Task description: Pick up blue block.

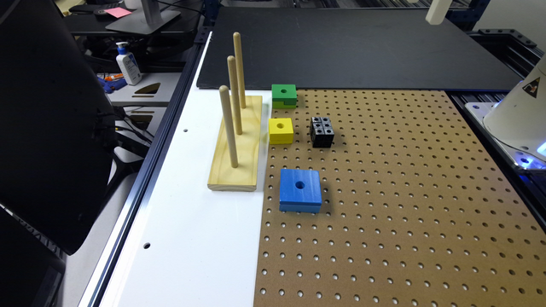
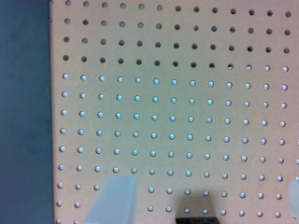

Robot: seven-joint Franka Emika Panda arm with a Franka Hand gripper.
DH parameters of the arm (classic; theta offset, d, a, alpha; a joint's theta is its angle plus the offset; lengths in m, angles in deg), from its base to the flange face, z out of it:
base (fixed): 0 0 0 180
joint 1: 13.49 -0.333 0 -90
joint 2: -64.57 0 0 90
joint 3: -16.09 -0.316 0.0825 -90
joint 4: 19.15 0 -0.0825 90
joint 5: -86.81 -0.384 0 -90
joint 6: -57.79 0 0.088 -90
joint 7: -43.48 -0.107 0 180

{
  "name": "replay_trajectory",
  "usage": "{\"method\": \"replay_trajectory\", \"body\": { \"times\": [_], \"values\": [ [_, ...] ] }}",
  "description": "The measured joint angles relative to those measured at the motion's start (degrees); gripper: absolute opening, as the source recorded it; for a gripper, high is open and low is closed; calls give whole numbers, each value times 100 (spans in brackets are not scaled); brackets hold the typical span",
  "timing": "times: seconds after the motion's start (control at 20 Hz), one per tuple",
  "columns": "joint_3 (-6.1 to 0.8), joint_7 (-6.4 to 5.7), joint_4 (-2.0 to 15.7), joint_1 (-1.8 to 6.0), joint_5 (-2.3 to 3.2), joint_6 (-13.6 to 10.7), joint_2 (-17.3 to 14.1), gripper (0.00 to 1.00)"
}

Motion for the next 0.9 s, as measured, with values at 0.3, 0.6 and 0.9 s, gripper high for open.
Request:
{"method": "replay_trajectory", "body": {
  "times": [0.3, 0.6, 0.9],
  "values": [
    [-3, 0, -8, -1, 0, -1, 13, 100],
    [-71, -21, -7, -54, -52, 18, 12, 100],
    [-338, -128, 4, -110, -255, 249, -56, 100]
  ]
}}
